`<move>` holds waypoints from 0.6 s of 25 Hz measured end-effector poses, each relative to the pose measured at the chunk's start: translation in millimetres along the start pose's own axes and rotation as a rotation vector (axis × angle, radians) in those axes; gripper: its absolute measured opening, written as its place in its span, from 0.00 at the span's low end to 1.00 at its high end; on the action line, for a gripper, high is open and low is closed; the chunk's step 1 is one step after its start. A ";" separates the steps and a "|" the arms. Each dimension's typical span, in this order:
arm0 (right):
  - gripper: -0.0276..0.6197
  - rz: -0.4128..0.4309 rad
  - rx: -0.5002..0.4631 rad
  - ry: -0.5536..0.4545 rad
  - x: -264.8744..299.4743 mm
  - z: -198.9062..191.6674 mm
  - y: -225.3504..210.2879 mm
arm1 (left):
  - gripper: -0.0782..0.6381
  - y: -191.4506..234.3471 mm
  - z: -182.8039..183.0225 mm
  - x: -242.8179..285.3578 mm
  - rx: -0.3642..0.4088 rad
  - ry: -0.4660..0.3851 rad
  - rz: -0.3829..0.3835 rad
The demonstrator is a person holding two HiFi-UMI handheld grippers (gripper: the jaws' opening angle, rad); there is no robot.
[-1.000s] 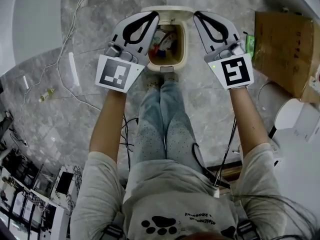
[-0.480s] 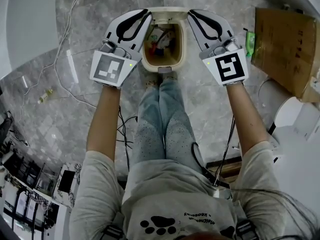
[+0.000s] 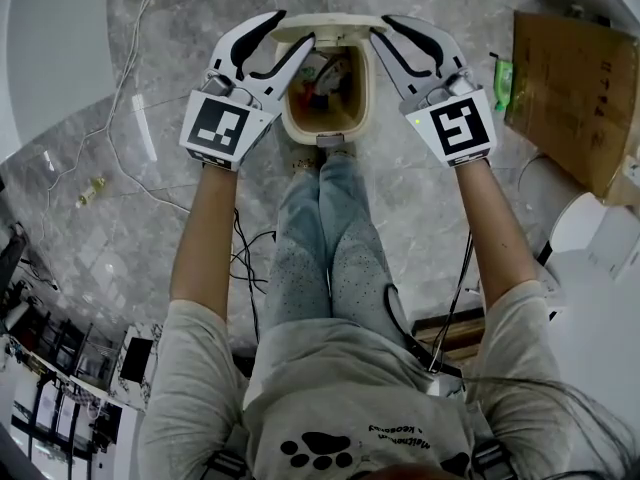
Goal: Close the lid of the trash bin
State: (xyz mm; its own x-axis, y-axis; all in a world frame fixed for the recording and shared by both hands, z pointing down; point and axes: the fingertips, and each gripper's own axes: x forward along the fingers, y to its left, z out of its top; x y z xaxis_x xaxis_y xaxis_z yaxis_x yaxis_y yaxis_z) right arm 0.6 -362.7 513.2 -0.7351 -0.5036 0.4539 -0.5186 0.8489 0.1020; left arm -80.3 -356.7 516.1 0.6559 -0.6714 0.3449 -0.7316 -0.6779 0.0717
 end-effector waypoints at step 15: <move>0.29 0.020 -0.018 0.084 13.5 -24.9 -7.5 | 0.37 14.4 -26.4 4.9 0.014 0.085 -0.013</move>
State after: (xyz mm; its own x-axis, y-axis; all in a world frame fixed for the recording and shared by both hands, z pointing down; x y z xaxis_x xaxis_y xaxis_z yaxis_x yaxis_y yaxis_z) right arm 5.5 -371.9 540.6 -0.7055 -0.4723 0.5284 -0.4961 0.8616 0.1077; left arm -92.5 -361.8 543.5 0.6466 -0.6353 0.4223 -0.7201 -0.6909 0.0634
